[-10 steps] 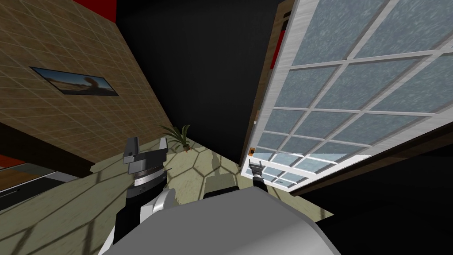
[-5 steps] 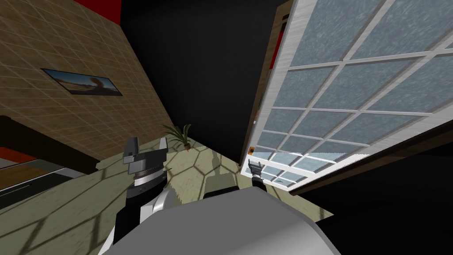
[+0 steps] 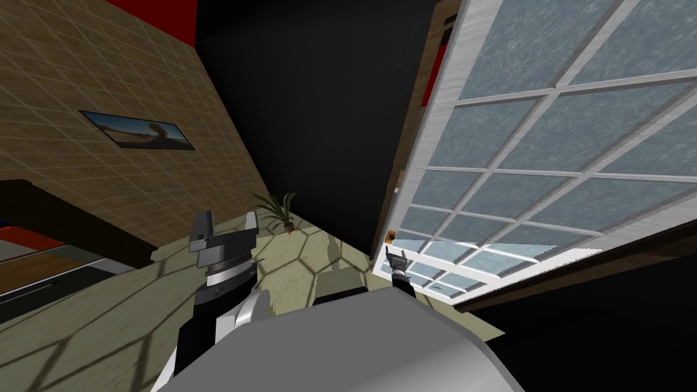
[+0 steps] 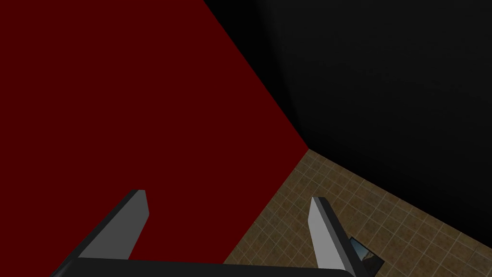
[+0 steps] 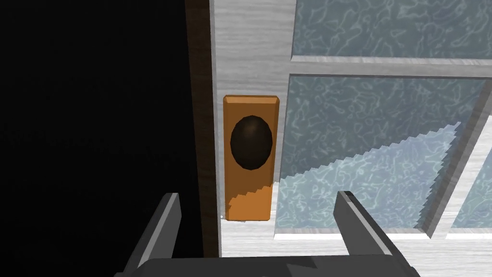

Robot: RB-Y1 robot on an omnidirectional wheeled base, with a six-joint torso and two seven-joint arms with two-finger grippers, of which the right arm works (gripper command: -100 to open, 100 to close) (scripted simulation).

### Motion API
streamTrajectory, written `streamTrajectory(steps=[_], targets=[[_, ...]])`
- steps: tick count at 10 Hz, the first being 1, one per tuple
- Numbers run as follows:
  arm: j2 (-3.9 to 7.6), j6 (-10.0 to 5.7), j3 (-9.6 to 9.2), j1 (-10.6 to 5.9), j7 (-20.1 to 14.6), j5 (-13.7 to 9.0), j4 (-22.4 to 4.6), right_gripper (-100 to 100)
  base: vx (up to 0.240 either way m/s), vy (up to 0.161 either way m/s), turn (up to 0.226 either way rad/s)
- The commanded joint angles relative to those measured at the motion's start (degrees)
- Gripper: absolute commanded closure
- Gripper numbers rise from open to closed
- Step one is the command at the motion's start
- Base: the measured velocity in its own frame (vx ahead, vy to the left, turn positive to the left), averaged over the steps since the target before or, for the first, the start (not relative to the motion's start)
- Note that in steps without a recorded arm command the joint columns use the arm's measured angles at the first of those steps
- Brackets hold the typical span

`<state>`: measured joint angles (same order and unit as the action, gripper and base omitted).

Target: Pull the door open

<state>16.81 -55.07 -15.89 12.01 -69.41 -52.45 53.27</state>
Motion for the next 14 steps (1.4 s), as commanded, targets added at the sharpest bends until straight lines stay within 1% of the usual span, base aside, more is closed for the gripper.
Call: streamTrajectory(steps=[1, 2, 3, 5, 7, 8, 9, 14], targets=[[1.64, -0.14, 0.41, 0.30, -2.2, -0.2, -0.7, -100, 0.200, -0.011, 0.050], [2.23, -0.28, 0.51, 0.36, -3.1, -0.2, -1.2, -100, 0.165, -0.008, 0.045], [3.40, -0.56, 0.72, 0.48, -4.8, -0.3, -2.2, -100, 0.153, 0.021, 0.050], [4.45, -0.82, 0.90, 0.59, -6.3, -0.3, -3.0, -100, 0.112, 0.006, 0.030], [6.00, -1.20, 1.18, 0.74, -8.6, -0.4, -4.3, -100, 0.141, -0.019, 0.041], [5.45, -1.35, 0.97, 0.55, -8.1, -0.2, -4.4, -100, 0.078, -0.006, 0.010], [5.45, -1.35, 0.97, 0.55, -8.1, -0.2, -4.4, 100, -0.017, -0.001, -0.014], [5.45, -1.35, 0.97, 0.55, -8.1, -0.2, -4.4, 100, -0.012, 0.002, 0.003]])
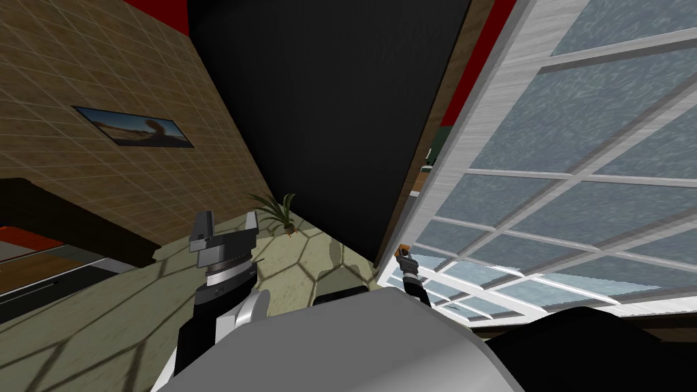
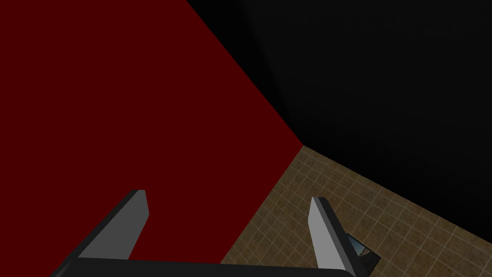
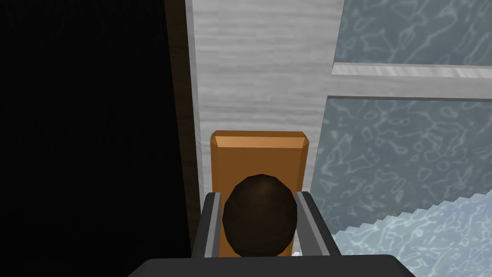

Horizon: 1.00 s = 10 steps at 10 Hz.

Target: Pull the door open

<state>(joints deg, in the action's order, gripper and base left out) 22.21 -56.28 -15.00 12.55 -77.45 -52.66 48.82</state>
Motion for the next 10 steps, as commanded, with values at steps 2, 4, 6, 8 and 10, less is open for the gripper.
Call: streamTrajectory(steps=[2, 4, 6, 8, 10], targets=[[0.83, -0.30, -1.74, 0.57, -1.0, 0.9, 0.9, 100, -0.206, 0.000, 0.078], [1.71, -0.61, -3.58, 1.16, -2.1, 1.8, 1.9, 100, -0.219, -0.004, 0.063], [2.57, -0.92, -5.38, 1.75, -3.2, 2.7, 2.9, 100, -0.239, -0.014, 0.069], [3.16, -1.13, -6.64, 2.16, -3.9, 3.3, 3.5, 100, -0.216, 0.012, 0.051], [3.54, -1.49, -7.68, 2.50, -4.6, 3.8, 3.4, 100, -0.122, 0.005, 0.059]])
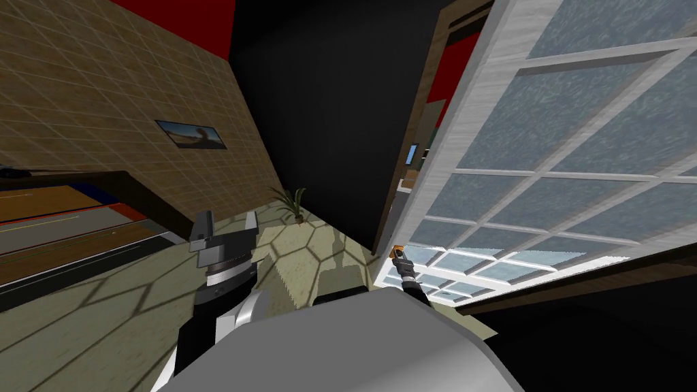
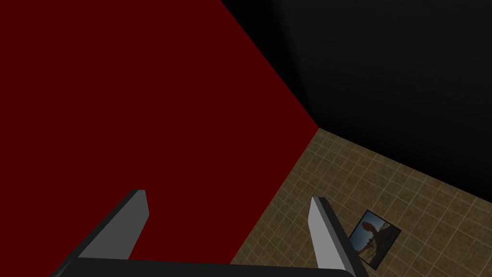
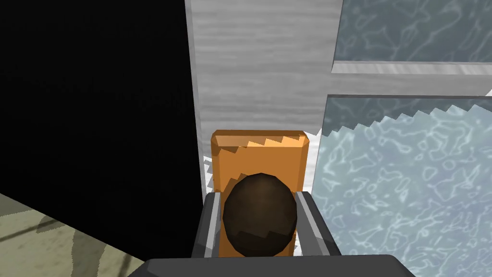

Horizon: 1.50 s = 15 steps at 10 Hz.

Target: Pull the door open

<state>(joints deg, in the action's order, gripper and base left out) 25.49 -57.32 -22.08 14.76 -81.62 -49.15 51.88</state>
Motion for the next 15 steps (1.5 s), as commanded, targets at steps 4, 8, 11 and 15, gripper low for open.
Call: streamTrajectory(steps=[4, 8, 11, 15], targets=[[2.01, -2.26, -3.31, 1.47, -2.3, 1.8, 0.9, 100, -0.221, -0.018, 0.078], [3.33, -3.83, -5.80, 2.49, -4.2, 3.2, 0.9, 100, -0.197, -0.012, 0.083], [5.04, -6.37, -7.93, 3.10, -6.6, 4.6, 0.0, 100, -0.257, -0.018, 0.129], [6.23, -7.74, -9.35, 3.70, -8.0, 5.5, -0.3, 100, -0.213, -0.018, 0.085]])
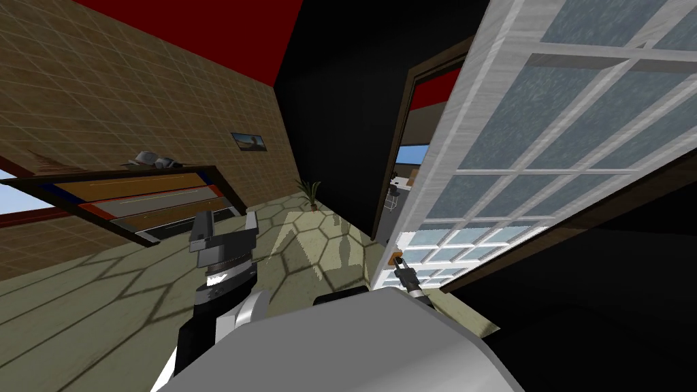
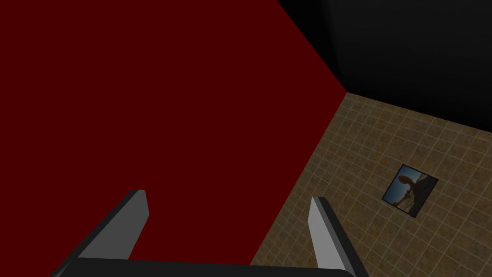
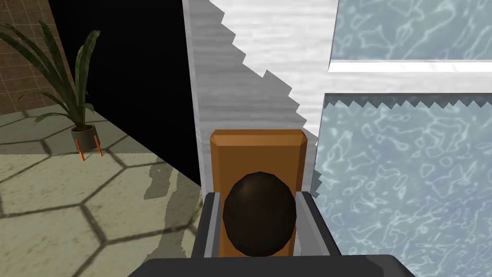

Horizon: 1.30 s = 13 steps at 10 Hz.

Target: Pull the door open

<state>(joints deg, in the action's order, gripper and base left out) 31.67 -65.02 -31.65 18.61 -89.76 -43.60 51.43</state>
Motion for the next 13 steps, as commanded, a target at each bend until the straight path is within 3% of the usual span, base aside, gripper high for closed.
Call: streamTrajectory(steps=[1, 10, 11, 13], targets=[[0.33, -0.74, -0.50, -0.07, -0.6, 0.3, -0.6, 100, -0.126, -0.012, 0.117], [2.33, -5.28, -3.56, -0.53, -4.5, 1.8, -4.1, 100, -0.201, -0.033, 0.120], [2.20, -4.59, -3.39, -0.45, -4.1, 1.7, -3.7, 100, -0.096, -0.018, 0.032], [2.38, -5.31, -4.02, -0.69, -4.9, 2.0, -4.7, 100, -0.150, -0.030, 0.143]])
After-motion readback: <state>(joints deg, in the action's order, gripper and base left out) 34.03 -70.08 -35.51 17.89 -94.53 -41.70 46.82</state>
